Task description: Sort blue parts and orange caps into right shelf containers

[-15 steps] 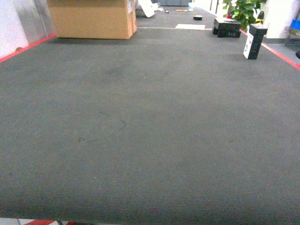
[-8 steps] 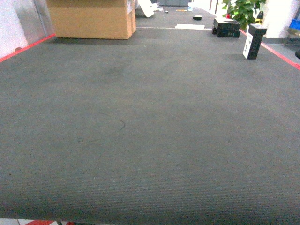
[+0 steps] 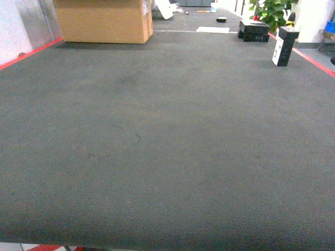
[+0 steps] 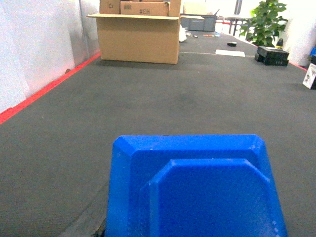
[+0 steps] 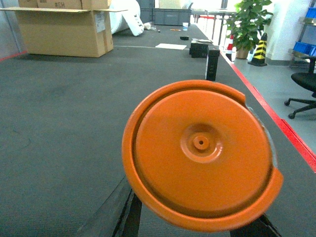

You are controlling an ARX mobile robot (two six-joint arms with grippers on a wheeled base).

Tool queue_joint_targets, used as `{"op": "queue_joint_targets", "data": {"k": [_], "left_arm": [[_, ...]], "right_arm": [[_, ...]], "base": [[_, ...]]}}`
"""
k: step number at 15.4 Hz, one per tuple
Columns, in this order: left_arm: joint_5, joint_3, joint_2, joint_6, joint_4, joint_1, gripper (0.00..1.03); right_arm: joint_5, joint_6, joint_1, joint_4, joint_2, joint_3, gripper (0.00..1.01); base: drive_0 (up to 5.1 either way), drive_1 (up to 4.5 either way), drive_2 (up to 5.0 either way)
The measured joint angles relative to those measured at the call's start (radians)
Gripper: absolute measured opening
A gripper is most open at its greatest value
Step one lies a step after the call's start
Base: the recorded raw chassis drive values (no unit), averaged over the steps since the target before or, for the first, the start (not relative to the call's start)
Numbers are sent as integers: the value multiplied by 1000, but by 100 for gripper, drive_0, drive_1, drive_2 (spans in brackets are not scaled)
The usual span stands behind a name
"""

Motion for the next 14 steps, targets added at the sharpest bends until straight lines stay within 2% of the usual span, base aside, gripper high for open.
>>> {"op": "queue_joint_targets", "data": {"k": [4,14], "left_arm": [[3,-56,-46,-1,2,0,43],[0,-56,-48,0,6,0,43]], "right_arm": [[0,3,0,2,-46,-43,42],[0,3,0,5,-48,-43,42]], "base": [[0,0,0],[0,0,0]]}}
